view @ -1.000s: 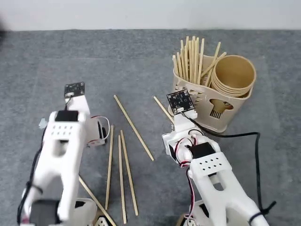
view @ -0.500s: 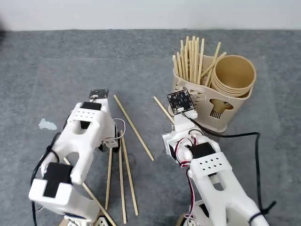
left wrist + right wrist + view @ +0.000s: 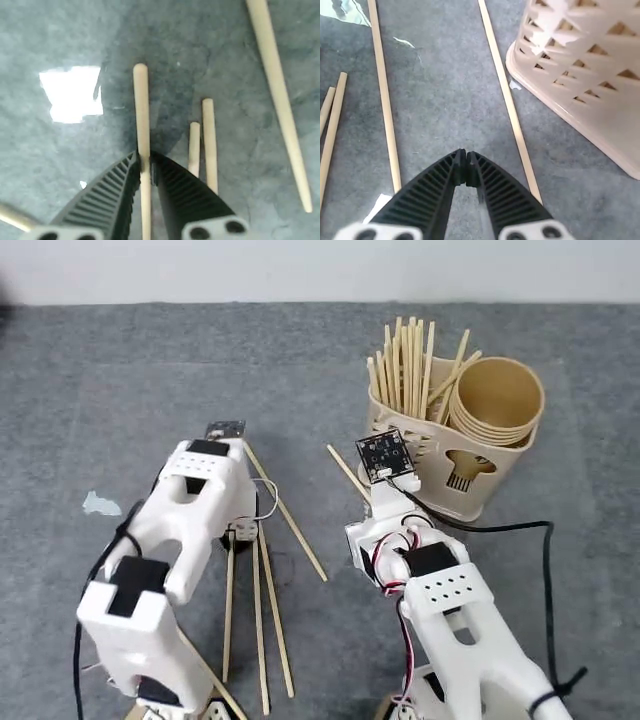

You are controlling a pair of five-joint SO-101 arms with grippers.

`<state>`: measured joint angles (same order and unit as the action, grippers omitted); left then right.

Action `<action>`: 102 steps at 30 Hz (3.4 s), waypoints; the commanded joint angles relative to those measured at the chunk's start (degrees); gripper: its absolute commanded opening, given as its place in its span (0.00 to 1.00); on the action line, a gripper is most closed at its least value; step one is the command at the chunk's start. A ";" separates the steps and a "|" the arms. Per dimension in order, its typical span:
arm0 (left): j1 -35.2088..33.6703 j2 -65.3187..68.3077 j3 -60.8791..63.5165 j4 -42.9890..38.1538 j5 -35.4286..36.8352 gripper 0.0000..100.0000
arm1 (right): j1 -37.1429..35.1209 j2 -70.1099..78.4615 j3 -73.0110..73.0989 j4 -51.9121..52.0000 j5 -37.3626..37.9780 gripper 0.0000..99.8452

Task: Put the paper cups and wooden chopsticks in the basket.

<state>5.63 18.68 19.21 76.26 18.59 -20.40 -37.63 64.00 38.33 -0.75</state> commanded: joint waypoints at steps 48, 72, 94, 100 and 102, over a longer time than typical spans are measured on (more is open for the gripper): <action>18.46 6.77 -110.46 7.82 14.68 0.01 | -0.66 -0.48 3.69 -0.57 4.04 0.01; 21.01 21.98 -110.81 6.07 10.11 0.02 | -0.66 -0.48 3.78 -0.57 4.04 0.01; 11.08 6.77 -115.30 24.35 10.37 0.25 | -0.66 -0.57 3.43 -1.01 4.04 0.01; 1.41 2.20 -115.21 24.53 8.97 0.04 | -0.75 -2.42 2.46 -0.84 4.04 0.01; -0.79 1.41 -115.12 24.53 5.27 0.01 | -0.75 -4.70 2.46 -0.66 4.13 0.01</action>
<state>8.00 24.22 -92.26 99.47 27.91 -20.57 -38.59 68.13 38.24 2.59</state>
